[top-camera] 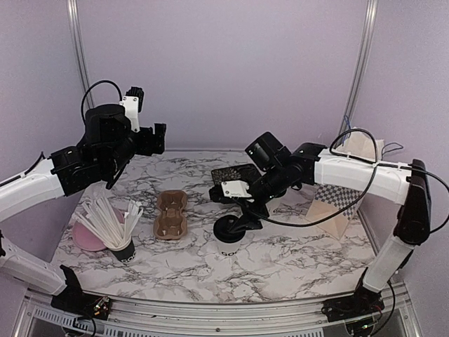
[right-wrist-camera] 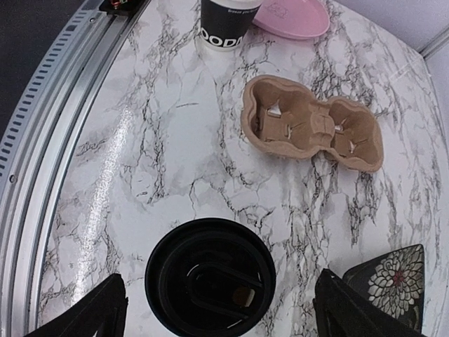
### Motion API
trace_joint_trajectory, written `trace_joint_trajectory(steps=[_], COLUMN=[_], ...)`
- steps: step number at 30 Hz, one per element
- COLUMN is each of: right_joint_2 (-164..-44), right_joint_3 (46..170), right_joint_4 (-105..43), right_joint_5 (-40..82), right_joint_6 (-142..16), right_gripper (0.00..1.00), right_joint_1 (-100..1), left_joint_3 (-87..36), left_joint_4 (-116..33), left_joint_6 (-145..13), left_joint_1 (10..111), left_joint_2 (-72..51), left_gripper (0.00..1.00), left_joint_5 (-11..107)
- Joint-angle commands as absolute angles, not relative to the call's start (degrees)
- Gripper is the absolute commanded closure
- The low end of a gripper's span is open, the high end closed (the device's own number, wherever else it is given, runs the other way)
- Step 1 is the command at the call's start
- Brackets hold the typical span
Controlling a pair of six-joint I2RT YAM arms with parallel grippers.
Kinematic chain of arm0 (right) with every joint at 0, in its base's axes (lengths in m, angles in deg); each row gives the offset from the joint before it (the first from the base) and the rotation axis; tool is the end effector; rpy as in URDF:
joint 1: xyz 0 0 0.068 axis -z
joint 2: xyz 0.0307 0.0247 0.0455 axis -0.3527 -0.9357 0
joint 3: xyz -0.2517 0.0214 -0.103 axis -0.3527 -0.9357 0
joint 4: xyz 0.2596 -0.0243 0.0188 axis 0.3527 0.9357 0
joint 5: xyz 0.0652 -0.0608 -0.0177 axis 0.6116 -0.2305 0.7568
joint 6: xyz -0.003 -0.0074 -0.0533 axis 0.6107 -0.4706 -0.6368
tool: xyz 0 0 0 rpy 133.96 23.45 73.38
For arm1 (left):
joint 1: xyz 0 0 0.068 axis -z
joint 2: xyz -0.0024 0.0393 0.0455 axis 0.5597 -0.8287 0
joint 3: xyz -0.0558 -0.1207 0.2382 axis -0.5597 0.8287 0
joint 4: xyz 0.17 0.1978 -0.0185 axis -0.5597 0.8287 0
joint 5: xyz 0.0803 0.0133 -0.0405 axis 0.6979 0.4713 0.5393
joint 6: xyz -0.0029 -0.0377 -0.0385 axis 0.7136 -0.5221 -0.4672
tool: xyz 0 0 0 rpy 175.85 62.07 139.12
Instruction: Pack the takeout coffee
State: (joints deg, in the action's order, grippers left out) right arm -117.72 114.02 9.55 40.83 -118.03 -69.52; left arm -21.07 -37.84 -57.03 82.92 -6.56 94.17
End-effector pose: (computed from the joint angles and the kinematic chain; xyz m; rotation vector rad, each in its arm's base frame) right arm 0.2215 0.2791 0.2938 -1.9679 1.4785 0.6131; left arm 0.2032 -0.1997 0.3993 0.1655 1.6332 -0.1368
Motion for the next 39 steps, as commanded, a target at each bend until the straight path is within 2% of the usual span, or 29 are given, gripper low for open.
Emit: trace_joint_trajectory(steps=[1,5,17,23,28,39], right_joint_2=[-121.8,-124.64,-129.46,-130.95,-133.11,-140.8], right_joint_3=[118.34,119.58,122.75,123.62,126.72,139.89], right_joint_4=[13.76,15.24,18.94,20.76,22.64,21.07], right_joint_5=[37.43,36.68,36.36,36.02,36.99,35.08], right_joint_6=[-120.48,-121.06,-120.28,-120.28,-119.05,-114.24], right_gripper=[0.11,0.13,0.23,0.24,0.34,0.34], right_joint_1=[-69.94,-70.32,-70.89,-71.53,-71.63,-71.62], left_joint_3=[-23.31,-22.03,-21.97,-21.76,-21.79,-21.79], left_joint_4=[-39.51,-39.49,-39.49,-39.49,-39.49,-39.49], left_joint_6=[-56.76,-56.99,-57.14,-56.9,-56.86,-56.81], left_joint_1=[82.03,81.94,81.94,81.94,81.94,81.94], left_joint_2=[-8.03,-7.53,-6.29,-5.9,-5.83,-5.56], left_gripper=[0.01,0.01,0.01,0.01,0.01,0.01], left_joint_5=[94.2,86.11,86.1,86.15,86.01,86.02])
